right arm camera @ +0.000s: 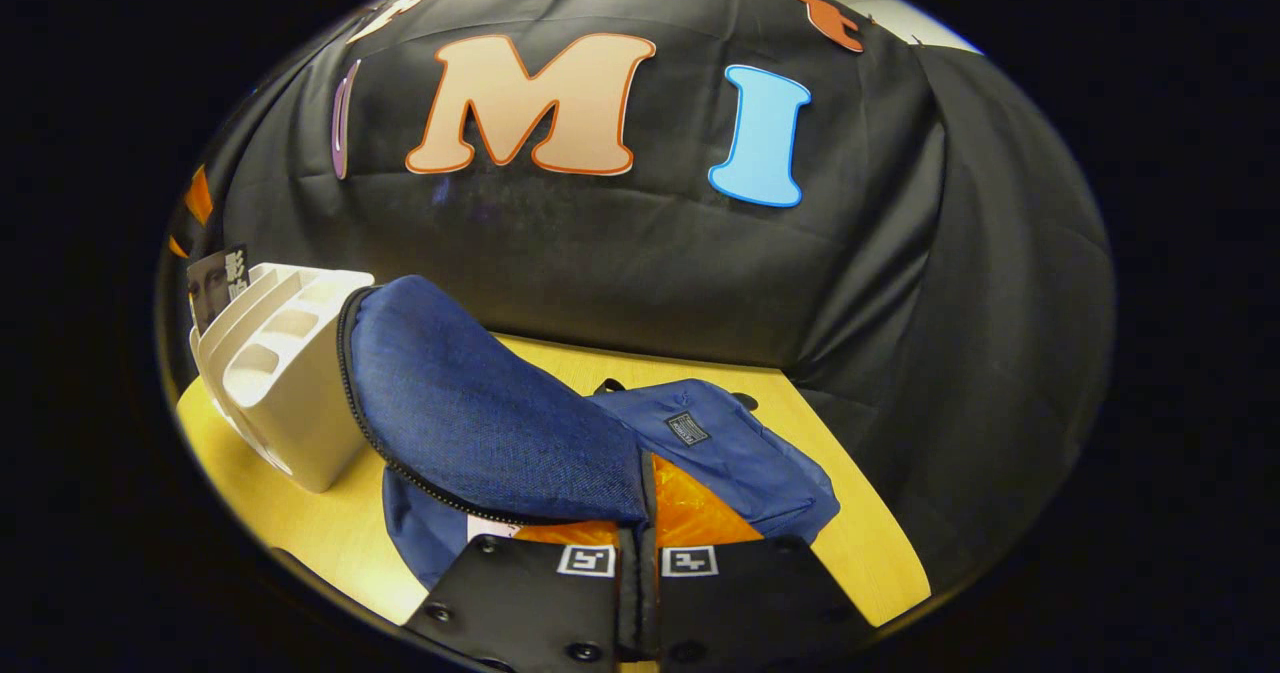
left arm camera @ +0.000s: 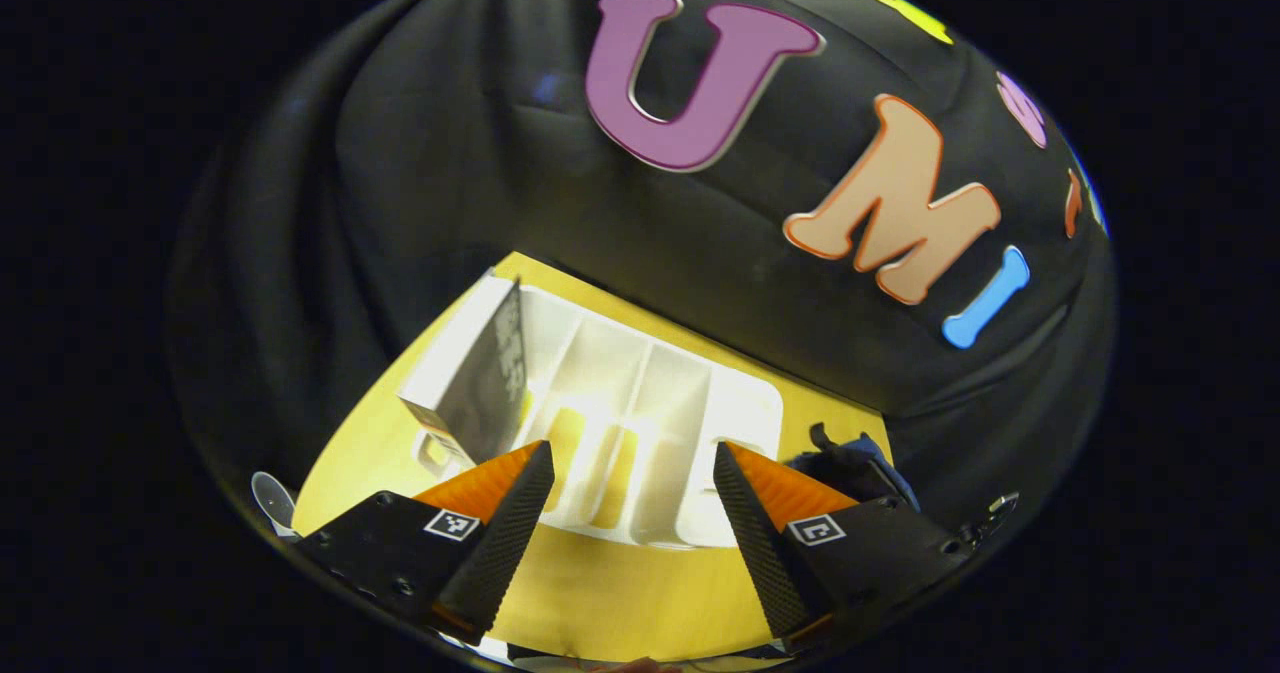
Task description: Open the schoolbag, grab two books from the bookshelf and put them into the schoolbag.
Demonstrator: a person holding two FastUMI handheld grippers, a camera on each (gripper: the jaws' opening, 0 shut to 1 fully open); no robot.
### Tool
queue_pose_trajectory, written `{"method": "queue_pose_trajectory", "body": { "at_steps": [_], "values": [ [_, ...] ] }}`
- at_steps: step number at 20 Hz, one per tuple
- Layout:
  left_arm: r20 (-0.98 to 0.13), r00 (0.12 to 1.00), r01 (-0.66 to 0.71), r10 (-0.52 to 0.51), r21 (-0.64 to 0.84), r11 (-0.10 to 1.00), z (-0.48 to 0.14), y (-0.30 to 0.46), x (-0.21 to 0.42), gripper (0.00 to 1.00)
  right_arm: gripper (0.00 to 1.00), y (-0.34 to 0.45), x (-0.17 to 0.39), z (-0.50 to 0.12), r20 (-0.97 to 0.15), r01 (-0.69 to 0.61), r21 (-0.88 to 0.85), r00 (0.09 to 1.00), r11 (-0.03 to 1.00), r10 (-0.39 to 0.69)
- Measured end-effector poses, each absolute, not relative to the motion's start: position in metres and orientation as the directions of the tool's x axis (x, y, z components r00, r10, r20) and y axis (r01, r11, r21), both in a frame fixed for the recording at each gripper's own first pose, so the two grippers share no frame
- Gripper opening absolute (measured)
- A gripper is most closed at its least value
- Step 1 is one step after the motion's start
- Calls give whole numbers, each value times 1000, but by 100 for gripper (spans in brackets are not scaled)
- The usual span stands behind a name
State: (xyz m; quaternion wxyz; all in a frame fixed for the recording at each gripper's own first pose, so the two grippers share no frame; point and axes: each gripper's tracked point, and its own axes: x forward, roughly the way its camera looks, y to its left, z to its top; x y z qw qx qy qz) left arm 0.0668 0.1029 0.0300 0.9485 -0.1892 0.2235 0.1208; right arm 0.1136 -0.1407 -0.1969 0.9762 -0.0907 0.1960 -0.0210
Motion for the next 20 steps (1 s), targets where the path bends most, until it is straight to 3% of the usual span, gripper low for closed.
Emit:
{"method": "queue_pose_trajectory", "body": {
  "at_steps": [8, 12, 13, 20],
  "values": [
    [-555, 798, -401, 233, -201, 894, 9, 199, 86, 95, 5, -138, 117, -205, -398, 36, -183, 911, 982, -107],
    [-635, 745, -405, 203, -188, 895, -24, 215, 101, 94, 4, -138, 118, -207, -411, 52, -182, 903, 982, -124],
    [-649, 737, -396, 187, -192, 898, -29, 215, 106, 98, 3, -138, 119, -207, -414, 53, -184, 902, 981, -126],
    [-762, 631, -362, 147, -121, 924, -63, 218, 131, 83, 5, -138, 118, -209, -421, 45, -177, 900, 983, -117]
  ]
}}
